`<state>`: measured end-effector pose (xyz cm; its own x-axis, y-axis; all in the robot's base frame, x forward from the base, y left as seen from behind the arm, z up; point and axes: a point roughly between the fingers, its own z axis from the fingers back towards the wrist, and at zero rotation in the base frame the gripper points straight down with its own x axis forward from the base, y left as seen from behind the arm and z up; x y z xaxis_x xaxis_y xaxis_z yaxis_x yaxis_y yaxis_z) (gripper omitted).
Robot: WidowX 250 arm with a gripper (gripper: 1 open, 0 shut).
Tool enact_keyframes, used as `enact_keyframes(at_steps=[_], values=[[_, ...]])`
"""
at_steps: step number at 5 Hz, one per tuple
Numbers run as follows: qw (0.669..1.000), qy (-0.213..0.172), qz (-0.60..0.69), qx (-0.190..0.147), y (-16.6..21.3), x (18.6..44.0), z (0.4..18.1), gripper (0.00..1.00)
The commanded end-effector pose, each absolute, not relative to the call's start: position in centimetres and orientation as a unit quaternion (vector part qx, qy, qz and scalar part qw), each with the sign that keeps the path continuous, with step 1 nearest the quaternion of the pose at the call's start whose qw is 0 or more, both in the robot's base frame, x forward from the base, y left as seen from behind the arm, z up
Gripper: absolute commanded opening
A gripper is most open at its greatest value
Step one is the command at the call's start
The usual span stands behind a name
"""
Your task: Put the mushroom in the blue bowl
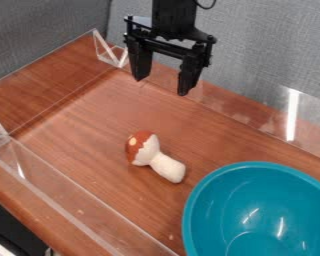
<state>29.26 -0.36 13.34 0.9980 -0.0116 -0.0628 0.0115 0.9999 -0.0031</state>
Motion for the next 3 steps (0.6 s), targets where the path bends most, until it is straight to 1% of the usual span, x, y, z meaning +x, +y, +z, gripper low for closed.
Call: enact_keyframes(at_steps=[1,2,3], values=[[0.999,0.038,-0.009,-0.002,-0.2,29.3,12.1,1.0],[0.999,0.045,-0.021,-0.005,-0.1,28.5,9.6,1.0],[0.998,0.044,-0.034,-0.012,0.2,28.0,7.7,1.0]])
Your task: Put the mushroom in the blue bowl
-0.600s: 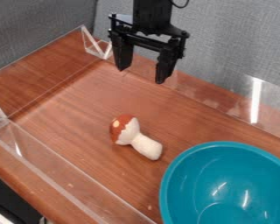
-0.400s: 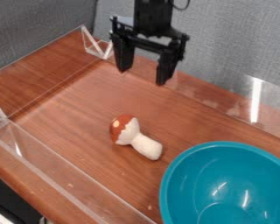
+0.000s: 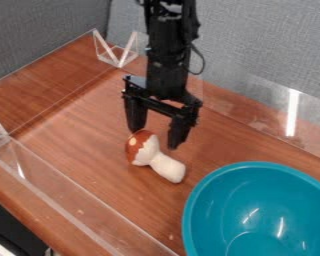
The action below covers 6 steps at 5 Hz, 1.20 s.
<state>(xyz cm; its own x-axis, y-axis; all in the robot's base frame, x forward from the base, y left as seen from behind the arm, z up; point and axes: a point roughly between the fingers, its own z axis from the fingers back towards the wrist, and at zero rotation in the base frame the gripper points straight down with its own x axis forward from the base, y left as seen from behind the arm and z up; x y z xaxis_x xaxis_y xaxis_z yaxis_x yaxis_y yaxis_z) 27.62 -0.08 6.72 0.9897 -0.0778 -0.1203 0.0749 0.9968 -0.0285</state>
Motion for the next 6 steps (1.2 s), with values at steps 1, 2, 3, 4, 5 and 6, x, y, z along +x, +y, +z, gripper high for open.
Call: enact_keyframes(at_steps=[1,2,3,4,5,6], values=[[0.998,0.048,-0.035,-0.014,0.8,28.4,6.3,1.0],[0.998,0.054,-0.036,-0.015,1.1,28.6,5.0,1.0],[0.997,0.059,-0.038,-0.016,1.3,28.9,3.8,1.0],[0.997,0.059,-0.041,-0.018,1.4,29.2,2.9,1.0],[0.997,0.06,-0.043,-0.019,1.5,29.7,2.6,1.0],[0.997,0.061,-0.046,-0.02,1.6,29.9,2.6,0.0]])
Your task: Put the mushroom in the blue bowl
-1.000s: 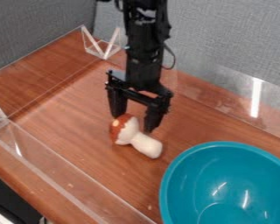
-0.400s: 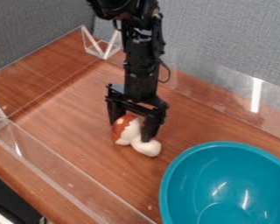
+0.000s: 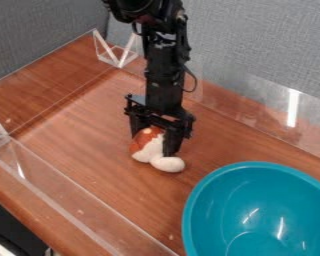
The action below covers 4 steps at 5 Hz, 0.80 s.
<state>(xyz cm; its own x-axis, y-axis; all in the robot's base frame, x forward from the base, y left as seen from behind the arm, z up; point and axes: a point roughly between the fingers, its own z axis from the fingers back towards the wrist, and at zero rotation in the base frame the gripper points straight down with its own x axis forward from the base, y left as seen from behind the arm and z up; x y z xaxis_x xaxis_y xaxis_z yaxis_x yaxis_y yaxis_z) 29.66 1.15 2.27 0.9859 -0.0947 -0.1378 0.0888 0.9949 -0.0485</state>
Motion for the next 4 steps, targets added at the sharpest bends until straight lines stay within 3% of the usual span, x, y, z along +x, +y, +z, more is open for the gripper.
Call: enact_keyframes(at_steps=[1,4], values=[[0.997,0.063,-0.05,-0.018,1.52,30.04,2.62,0.0],[0.996,0.069,-0.062,-0.015,1.37,30.26,2.69,0.0]])
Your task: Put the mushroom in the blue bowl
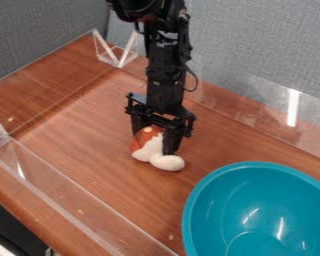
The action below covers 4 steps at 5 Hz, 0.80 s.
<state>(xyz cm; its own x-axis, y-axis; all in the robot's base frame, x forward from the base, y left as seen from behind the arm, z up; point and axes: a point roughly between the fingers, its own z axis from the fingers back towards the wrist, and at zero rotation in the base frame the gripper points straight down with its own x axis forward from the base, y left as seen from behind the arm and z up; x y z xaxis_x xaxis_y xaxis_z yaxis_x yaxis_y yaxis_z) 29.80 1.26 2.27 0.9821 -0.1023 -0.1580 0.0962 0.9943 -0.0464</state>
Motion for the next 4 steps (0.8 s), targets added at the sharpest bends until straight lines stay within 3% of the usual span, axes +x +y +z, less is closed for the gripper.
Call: enact_keyframes(at_steps=[1,4], values=[[0.995,0.071,-0.066,-0.014,1.3,30.3,2.7,0.0],[0.994,0.074,-0.077,-0.011,1.05,30.28,2.68,0.0]])
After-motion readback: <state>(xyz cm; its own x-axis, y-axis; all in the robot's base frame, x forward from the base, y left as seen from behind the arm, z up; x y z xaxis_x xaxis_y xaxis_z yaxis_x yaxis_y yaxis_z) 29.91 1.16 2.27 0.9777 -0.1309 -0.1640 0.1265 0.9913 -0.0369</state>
